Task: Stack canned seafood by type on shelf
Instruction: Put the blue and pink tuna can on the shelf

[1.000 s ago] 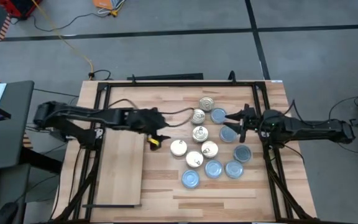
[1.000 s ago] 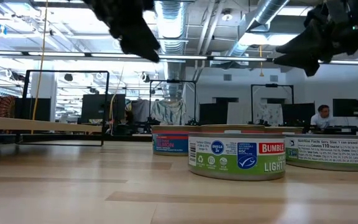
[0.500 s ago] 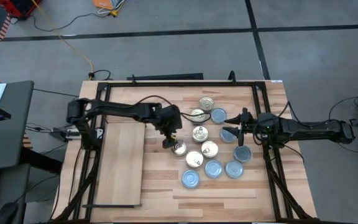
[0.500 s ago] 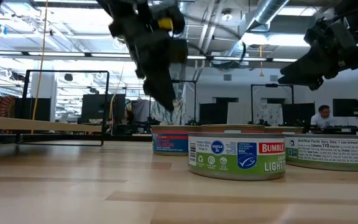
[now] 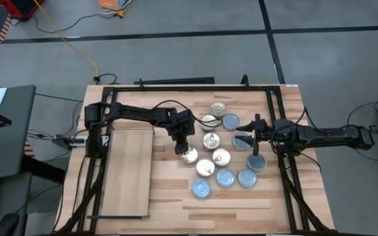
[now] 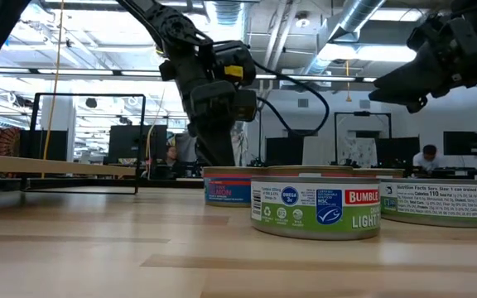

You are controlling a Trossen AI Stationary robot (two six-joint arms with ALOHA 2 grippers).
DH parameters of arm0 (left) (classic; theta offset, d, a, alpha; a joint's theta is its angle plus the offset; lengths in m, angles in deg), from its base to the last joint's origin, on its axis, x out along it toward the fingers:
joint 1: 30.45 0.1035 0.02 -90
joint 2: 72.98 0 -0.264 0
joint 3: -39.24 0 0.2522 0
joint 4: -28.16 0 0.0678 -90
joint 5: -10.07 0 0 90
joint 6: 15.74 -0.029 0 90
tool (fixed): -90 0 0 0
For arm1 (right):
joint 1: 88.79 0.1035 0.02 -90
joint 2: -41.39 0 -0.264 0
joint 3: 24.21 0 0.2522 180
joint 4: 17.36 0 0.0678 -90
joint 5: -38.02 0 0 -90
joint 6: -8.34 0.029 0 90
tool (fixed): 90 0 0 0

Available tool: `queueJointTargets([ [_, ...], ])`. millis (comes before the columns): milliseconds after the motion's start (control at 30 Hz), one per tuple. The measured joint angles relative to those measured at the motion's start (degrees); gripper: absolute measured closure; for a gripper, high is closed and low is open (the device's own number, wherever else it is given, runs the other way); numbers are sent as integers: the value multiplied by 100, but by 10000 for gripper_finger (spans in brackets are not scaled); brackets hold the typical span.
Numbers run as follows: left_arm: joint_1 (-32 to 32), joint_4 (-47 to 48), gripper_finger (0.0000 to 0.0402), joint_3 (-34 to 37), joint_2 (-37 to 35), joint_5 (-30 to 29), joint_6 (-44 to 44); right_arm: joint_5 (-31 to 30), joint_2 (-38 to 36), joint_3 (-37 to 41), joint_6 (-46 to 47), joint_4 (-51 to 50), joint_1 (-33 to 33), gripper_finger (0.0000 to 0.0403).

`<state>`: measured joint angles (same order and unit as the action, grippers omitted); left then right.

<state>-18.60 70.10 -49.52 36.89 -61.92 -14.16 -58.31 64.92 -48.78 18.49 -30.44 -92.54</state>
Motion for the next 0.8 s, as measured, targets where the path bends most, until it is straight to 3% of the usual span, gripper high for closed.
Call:
queueJointTargets([
  [267,49,41,387,0,-54,-32,-114,0,2,0,9,23,39,198],
  [667,571,174,401,-4,-61,-22,280,44,2,0,33,86,40,198],
  [800,836,216,401,-2,-50,267,365,52,2,0,48,107,135,198],
])
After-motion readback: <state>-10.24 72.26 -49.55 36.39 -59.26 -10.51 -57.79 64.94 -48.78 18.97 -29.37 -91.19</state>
